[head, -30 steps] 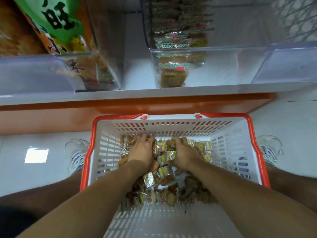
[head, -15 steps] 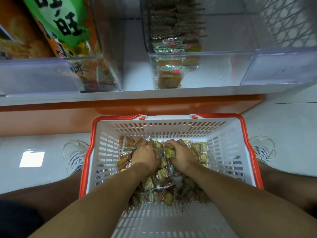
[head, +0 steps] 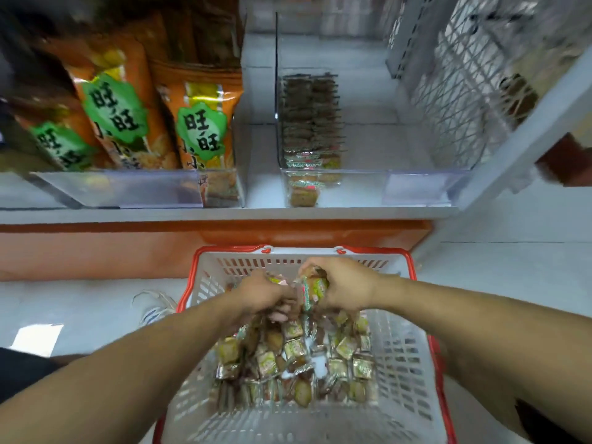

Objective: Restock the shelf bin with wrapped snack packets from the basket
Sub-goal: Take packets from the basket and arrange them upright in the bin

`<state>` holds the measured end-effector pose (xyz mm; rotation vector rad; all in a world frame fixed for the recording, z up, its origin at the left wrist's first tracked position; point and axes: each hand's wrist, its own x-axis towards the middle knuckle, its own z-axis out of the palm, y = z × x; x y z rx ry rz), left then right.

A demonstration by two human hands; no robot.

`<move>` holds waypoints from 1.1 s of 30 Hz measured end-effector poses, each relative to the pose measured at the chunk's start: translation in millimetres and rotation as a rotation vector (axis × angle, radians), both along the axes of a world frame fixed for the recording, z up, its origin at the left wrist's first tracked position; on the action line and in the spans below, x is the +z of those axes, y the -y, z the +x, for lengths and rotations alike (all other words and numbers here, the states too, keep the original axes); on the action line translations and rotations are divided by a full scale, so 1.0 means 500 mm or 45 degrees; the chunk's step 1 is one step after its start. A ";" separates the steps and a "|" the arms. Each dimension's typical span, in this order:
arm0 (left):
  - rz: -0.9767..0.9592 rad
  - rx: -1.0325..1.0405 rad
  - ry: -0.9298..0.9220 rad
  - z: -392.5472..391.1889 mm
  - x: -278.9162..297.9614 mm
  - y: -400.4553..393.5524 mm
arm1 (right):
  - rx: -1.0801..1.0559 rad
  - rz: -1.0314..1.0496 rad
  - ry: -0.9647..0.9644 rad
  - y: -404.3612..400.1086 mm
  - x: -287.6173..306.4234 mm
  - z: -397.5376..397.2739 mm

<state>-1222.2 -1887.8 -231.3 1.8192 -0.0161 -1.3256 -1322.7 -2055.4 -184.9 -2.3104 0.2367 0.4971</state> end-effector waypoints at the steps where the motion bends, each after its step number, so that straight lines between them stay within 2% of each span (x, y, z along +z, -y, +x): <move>1: -0.058 0.067 -0.127 0.001 0.042 0.010 | 0.008 0.012 0.070 0.002 0.056 0.000; 6: -0.350 0.193 -0.455 0.006 0.256 0.035 | -0.040 -0.133 0.477 0.012 0.286 -0.020; 10: -0.596 0.244 -0.531 0.001 0.372 0.021 | -0.198 -0.119 0.705 0.002 0.355 -0.033; 12: -0.703 0.238 -0.404 -0.001 0.403 0.013 | -0.242 -0.054 0.752 -0.004 0.364 -0.028; 17: -0.816 0.260 0.065 -0.027 0.434 0.029 | -0.288 -0.005 0.655 -0.010 0.362 -0.006; 20: -0.838 0.270 0.183 -0.035 0.423 0.037 | -0.292 -0.004 0.632 -0.009 0.355 -0.011; 22: -0.856 0.318 0.094 -0.028 0.419 0.036 | -0.293 0.036 0.568 -0.005 0.352 -0.013; 25: -0.889 0.366 -0.072 -0.005 0.420 0.032 | -0.332 0.328 0.536 0.003 0.350 -0.013; 27: -0.934 0.413 -0.219 0.010 0.427 0.028 | -0.380 0.485 0.626 0.007 0.354 -0.012; 30: -0.989 0.444 -0.421 0.024 0.439 0.022 | -0.438 0.519 0.798 0.009 0.357 -0.013; 33: -0.973 0.398 -0.468 0.028 0.444 0.014 | -0.454 0.586 0.837 0.010 0.357 -0.013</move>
